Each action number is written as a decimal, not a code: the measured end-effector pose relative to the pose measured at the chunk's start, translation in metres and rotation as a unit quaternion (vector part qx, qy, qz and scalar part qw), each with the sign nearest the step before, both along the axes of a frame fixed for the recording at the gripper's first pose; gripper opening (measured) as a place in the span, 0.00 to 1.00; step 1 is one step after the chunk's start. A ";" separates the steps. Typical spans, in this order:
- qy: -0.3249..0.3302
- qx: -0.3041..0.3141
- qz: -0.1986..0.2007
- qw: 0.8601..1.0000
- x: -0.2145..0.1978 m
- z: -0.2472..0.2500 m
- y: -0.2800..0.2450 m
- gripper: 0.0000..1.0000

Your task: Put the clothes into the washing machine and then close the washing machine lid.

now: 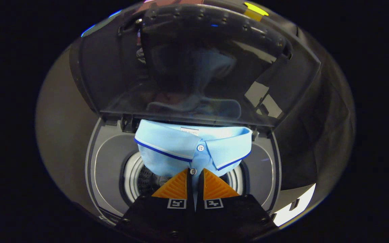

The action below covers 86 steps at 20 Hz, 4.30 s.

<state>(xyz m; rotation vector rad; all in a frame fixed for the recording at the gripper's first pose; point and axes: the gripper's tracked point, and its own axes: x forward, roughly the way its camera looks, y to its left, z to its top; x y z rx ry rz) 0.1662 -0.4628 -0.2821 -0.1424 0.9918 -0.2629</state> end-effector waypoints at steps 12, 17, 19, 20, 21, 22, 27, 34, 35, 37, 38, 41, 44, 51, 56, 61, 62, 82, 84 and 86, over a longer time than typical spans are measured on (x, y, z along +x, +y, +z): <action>0.080 0.024 0.003 0.997 -0.040 -0.073 0.008 0.05; 0.096 0.026 -0.012 0.995 -0.042 -0.078 0.002 0.19; 0.085 0.037 -0.020 0.995 -0.037 -0.075 0.003 0.41; 0.079 0.037 -0.023 0.996 -0.034 -0.076 0.001 0.56; 0.075 0.036 -0.023 0.996 -0.034 -0.073 0.000 0.71; 0.077 0.037 -0.018 0.996 -0.034 -0.075 0.000 0.86; 0.074 0.021 -0.002 0.997 -0.035 -0.065 0.001 1.00; 0.020 0.019 -0.007 1.000 -0.022 -0.014 0.004 1.00; 0.009 0.018 -0.007 1.000 -0.018 -0.002 0.004 1.00; -0.019 0.022 -0.007 1.000 -0.009 0.022 0.007 1.00; -0.034 0.020 -0.007 0.999 -0.004 0.035 0.007 1.00; -0.070 0.010 -0.005 0.997 0.006 0.076 0.004 1.00; -0.101 0.005 -0.005 0.995 0.020 0.111 0.005 1.00; -0.164 -0.001 -0.002 0.987 0.051 0.188 -0.001 0.99; -0.200 -0.002 0.007 0.980 0.080 0.237 0.004 0.99; -0.223 0.004 0.005 0.975 0.110 0.262 -0.001 0.99; -0.222 0.005 0.006 0.975 0.117 0.263 -0.001 0.99; -0.204 0.024 0.003 0.979 0.133 0.232 -0.001 0.99; -0.210 0.023 0.002 0.978 0.120 0.233 0.001 0.99; -0.213 0.020 0.000 0.977 0.109 0.233 0.000 0.99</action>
